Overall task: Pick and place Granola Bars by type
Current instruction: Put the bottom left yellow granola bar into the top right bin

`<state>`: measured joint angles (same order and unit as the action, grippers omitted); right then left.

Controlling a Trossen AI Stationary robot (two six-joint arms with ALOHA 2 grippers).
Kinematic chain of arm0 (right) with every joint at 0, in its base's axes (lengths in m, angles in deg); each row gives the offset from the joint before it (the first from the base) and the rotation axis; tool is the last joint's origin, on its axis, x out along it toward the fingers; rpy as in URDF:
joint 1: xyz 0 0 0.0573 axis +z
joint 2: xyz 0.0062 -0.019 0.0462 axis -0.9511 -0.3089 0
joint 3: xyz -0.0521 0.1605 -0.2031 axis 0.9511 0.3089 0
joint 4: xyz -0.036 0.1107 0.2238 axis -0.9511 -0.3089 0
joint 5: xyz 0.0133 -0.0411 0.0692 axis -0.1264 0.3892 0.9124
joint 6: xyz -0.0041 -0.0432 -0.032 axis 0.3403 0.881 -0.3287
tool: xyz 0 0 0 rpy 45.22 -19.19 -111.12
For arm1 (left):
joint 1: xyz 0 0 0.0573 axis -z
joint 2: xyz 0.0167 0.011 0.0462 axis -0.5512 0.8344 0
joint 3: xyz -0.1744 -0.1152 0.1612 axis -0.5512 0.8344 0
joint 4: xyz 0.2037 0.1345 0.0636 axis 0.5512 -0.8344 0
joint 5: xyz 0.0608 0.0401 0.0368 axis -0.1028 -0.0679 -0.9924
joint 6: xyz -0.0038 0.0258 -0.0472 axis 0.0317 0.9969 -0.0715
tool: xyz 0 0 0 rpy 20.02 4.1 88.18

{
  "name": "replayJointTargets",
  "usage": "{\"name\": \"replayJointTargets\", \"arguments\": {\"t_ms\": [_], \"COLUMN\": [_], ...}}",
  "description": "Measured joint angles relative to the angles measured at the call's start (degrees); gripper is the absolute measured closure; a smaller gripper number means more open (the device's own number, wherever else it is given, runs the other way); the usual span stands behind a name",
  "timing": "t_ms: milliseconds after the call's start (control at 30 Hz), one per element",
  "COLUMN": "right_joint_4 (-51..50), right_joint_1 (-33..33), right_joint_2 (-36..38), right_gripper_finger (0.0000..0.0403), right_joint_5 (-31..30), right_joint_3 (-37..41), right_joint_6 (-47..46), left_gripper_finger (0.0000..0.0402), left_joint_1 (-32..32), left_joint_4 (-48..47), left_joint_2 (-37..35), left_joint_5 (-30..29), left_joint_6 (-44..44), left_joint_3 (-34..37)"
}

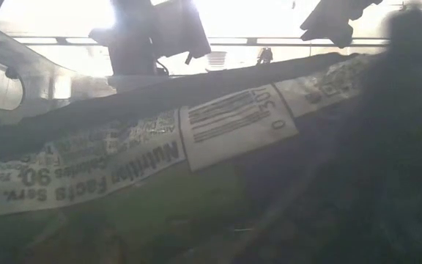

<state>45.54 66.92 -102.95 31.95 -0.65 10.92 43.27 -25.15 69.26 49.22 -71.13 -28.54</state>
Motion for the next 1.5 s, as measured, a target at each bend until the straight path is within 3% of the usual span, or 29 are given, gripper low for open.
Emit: {"name": "replayJointTargets", "arguments": {"t_ms": [200, 500, 700, 933, 1133, 1500], "right_joint_4": [0.0, 0.0, 0.0, 0.2, 0.3, 0.3], "right_joint_1": [0.0, 0.0, 0.0, 0.0, 0.0, 0.0], "right_joint_2": [0.0, 0.0, 0.0, 0.0, 0.2, 0.9], "right_gripper_finger": [0.0275, 0.0275, 0.0275, 0.0275, 0.0275, 0.0275], "right_joint_5": [0.0, 0.0, 0.0, 0.1, 0.1, -0.1], "right_joint_3": [0.0, 0.0, 0.0, -0.9, -4.9, -15.5], "right_joint_6": [0.0, 0.0, 0.3, 1.8, 5.5, 11.2], "left_gripper_finger": [0.0285, 0.0316, 0.0325, 0.0326, 0.0326, 0.0326], "left_joint_1": [0.0, -0.2, -0.2, -0.3, -1.0, -5.4], "left_joint_4": [-0.3, -2.2, -9.8, -9.9, -1.5, 23.9], "left_joint_2": [0.1, 0.1, -0.2, -1.4, -1.6, -1.5], "left_joint_5": [0.8, 0.4, -1.0, -5.3, -9.2, -2.9], "left_joint_6": [1.7, 3.9, 7.5, 15.7, 23.7, 27.9], "left_joint_3": [-1.6, -3.9, -10.2, -22.4, -29.0, -22.4]}}
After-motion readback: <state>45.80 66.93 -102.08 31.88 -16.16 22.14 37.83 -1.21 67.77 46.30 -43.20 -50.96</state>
